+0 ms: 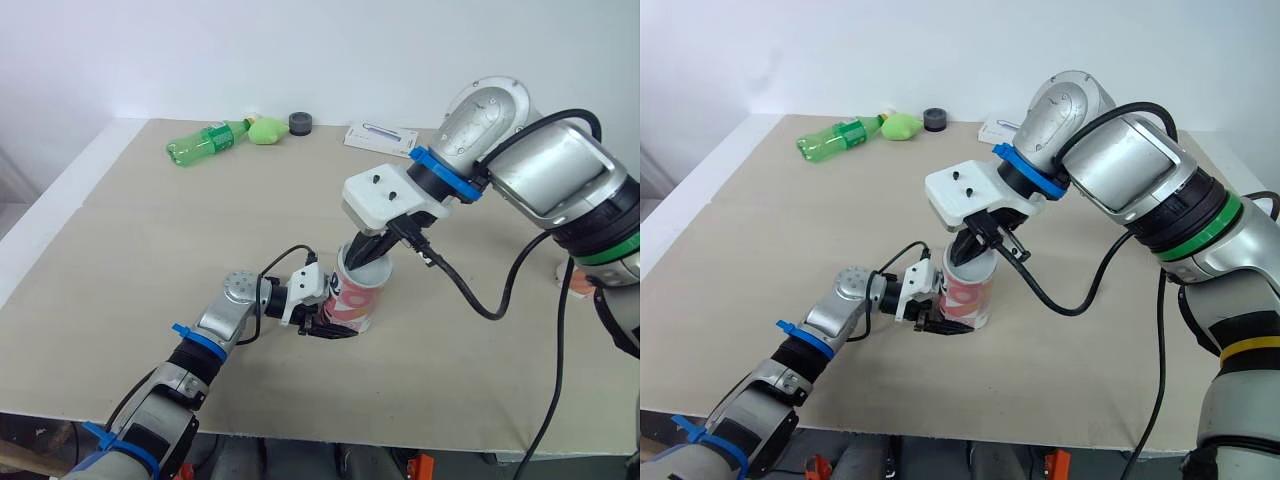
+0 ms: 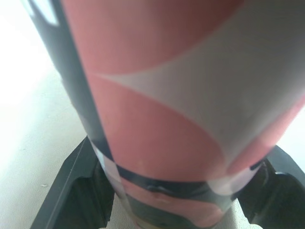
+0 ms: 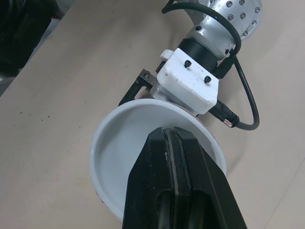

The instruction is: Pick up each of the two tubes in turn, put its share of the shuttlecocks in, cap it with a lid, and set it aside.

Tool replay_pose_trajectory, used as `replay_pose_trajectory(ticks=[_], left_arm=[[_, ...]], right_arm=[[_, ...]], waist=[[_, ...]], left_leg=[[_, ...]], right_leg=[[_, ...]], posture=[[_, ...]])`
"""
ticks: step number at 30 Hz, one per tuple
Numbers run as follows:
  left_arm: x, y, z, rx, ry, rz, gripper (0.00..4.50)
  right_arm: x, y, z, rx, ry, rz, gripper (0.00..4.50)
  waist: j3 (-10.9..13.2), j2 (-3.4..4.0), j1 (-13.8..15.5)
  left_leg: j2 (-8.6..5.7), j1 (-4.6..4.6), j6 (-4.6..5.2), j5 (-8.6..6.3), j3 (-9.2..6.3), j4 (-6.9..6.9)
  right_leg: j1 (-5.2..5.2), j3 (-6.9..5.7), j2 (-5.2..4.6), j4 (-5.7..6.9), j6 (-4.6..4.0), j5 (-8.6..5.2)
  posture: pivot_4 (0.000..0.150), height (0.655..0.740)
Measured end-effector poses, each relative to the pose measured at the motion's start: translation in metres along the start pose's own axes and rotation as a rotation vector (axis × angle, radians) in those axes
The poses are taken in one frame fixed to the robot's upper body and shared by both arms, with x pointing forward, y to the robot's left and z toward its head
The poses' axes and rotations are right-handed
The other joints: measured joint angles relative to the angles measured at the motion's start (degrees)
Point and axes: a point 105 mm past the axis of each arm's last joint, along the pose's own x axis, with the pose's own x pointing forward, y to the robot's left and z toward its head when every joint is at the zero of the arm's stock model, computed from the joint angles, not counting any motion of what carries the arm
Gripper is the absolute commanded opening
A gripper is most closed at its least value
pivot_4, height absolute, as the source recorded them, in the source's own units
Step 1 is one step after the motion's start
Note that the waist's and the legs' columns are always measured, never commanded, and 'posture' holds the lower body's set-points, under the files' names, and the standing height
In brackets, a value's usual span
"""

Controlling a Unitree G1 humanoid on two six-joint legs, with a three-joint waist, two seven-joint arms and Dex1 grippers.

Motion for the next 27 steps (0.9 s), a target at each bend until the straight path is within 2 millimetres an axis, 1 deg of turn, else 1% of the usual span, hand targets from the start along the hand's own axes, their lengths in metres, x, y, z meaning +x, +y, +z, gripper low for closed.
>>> replay_pose_trajectory(ticks=[20,27], left_arm=[[-0.002,0.0003,-0.003,-0.023,0.001,0.01,2.8],[-0.0017,0.0,-0.0031,-0.022,0.002,0.009,2.8]], right_arm=[[0.0069,-0.0089,-0.0028,0.015,0.008,0.0,0.01],[0.0055,-0.0073,-0.0042,0.01,0.024,0.0,0.01]], waist=[[-0.02,-0.02,-0.27],[-0.06,-0.07,-0.27]], left_leg=[[0.19,0.24,-0.01,0.0,0.0,0.0],[0.19,0.26,-0.02,-0.01,0.01,-0.01]], right_leg=[[-0.01,0.0,0.15,0.0,-0.1,0.06],[-0.01,0.01,0.14,0.0,-0.11,0.05]], posture=[[0.15,0.7294],[0.15,0.7294]])
